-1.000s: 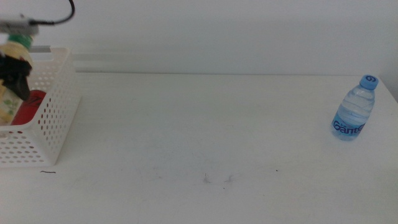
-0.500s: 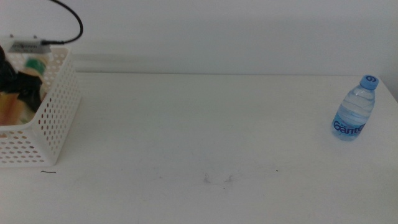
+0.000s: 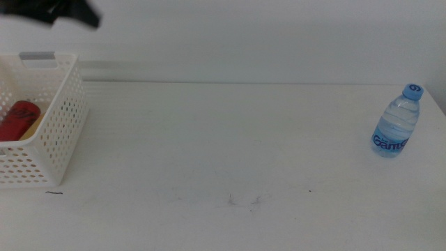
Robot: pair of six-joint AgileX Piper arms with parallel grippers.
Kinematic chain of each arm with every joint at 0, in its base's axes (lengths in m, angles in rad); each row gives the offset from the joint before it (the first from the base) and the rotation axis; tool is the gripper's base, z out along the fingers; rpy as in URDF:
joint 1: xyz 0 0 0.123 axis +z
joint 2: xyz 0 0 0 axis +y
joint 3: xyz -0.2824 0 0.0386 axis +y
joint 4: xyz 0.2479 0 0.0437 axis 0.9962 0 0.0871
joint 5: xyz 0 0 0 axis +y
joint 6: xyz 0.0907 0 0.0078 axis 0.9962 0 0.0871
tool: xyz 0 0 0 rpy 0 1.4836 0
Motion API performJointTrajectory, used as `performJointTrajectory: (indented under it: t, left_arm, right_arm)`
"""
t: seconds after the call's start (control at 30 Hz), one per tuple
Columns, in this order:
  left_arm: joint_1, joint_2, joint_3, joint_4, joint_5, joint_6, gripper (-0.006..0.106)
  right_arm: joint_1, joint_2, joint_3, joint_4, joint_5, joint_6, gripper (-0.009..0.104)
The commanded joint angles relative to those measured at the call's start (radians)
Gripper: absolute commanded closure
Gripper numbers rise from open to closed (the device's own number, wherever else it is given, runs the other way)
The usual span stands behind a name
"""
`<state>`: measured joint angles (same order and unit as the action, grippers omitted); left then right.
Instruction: Use arms to grab the bottles and put them into the dustbin to the left of the table.
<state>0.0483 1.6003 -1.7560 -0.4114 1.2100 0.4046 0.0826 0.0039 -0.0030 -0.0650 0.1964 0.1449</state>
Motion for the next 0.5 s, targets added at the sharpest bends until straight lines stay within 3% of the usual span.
performJointTrajectory:
  t: [0.0,0.23,0.47]
  left_arm:
    - [-0.105,-0.118,-0.01,-0.04,0.011,0.017,0.007]
    - [-0.425,-0.304,-0.012,0.06,0.011,-0.038,0.007]
    - [-0.478,-0.311,-0.012,0.053,0.011,-0.038,0.007]
  right_arm:
    - [-0.001,-0.004,0.003,-0.006,-0.01,-0.006,0.009]
    - [-0.001,-0.004,0.003,-0.006,-0.01,-0.006,0.009]
    - [-0.001,-0.004,0.003,-0.006,-0.01,-0.006,0.009]
